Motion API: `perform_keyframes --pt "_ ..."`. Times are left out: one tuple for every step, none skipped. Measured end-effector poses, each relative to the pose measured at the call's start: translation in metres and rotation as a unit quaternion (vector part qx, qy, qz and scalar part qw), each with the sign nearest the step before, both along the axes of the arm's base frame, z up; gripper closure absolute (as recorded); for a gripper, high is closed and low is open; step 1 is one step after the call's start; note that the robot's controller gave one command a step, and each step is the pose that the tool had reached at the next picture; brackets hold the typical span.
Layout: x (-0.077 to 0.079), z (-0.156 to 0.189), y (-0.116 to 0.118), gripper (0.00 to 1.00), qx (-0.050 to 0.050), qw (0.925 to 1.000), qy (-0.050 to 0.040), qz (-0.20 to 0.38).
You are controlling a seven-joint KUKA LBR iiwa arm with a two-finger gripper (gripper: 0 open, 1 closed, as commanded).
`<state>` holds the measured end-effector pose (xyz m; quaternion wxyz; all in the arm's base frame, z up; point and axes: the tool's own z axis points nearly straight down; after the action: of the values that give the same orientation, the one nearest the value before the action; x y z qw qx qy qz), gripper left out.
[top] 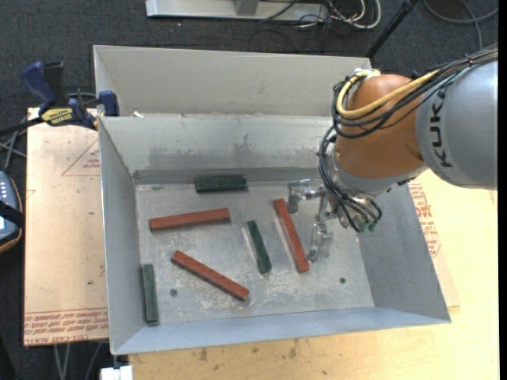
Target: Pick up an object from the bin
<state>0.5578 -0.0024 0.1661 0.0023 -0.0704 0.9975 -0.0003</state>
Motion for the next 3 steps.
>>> perform_keyframes --pt "0.025 -0.004 0.019 0.0 0.001 0.9937 0.0013 0.112" --pt "-0.013 -0.01 -0.007 0.0 0.001 0.9962 0.0 0.087" --pt "0.007 -0.049 0.013 0.0 -0.002 0.9998 0.0 0.019"
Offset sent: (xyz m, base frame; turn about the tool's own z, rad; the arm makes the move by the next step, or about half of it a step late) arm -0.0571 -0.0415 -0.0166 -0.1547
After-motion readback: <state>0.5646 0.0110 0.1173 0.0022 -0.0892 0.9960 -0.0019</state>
